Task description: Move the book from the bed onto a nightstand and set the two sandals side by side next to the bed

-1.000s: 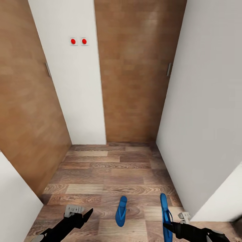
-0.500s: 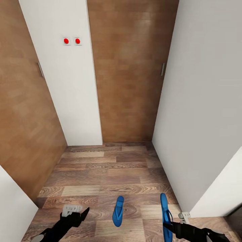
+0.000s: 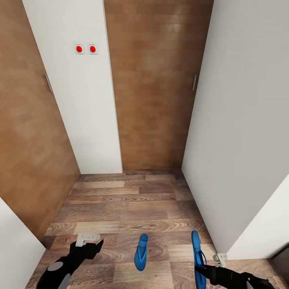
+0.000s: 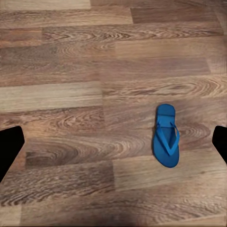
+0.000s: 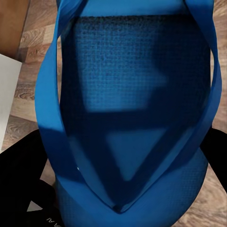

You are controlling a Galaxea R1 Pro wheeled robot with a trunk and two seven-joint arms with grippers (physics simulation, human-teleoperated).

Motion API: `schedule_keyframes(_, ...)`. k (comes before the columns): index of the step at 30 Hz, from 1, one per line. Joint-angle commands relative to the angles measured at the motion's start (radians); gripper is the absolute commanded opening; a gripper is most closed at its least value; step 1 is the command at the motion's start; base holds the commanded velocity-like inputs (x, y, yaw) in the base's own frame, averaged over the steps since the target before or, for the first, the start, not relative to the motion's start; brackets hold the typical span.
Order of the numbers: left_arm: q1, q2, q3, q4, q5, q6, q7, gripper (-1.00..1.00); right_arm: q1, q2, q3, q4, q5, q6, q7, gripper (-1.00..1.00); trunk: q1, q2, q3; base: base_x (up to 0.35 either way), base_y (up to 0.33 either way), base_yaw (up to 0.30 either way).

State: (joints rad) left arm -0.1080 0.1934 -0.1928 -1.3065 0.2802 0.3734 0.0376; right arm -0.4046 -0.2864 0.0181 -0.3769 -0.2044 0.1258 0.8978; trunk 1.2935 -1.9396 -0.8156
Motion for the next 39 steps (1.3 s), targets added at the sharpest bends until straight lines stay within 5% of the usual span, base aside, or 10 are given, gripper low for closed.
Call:
schedule_keyframes(1, -0.001, 0.001, -0.002, 0.007, 0.005, 0.001, 0.004, 1.00, 0.000, -0.001, 0.002, 0.000, -0.010, 0.011, 0.003, -1.00, 0.000, 0.000, -0.001, 0.000, 0.000, 0.000)
schedule_keyframes(8, -0.002, -0.004, -0.006, 0.035, -0.002, -0.024, 0.004, 1.00, 0.000, -0.001, 0.002, 0.000, -0.010, 0.011, 0.004, -1.00, 0.000, 0.000, -0.001, 0.140, 0.000, 0.000)
schedule_keyframes(15, -0.002, -0.010, -0.073, 0.036, -0.004, -0.051, 0.005, 1.00, 0.000, -0.001, 0.002, 0.000, -0.010, 0.011, 0.004, -1.00, 0.000, 0.000, -0.001, 0.215, 0.000, 0.000)
schedule_keyframes(25, -0.002, -0.012, -0.081, 0.036, -0.047, -0.080, 0.008, 1.00, 0.000, -0.001, 0.002, 0.000, -0.010, 0.011, 0.004, -1.00, 0.000, 0.000, -0.001, 0.010, -0.130, 0.000)
schedule_keyframes(39, -0.002, -0.018, -0.082, 0.036, -0.053, -0.081, 0.010, 1.00, 0.000, -0.001, 0.002, -0.002, -0.010, 0.011, 0.005, -1.00, 0.000, 0.000, -0.001, 0.000, -0.133, 0.000)
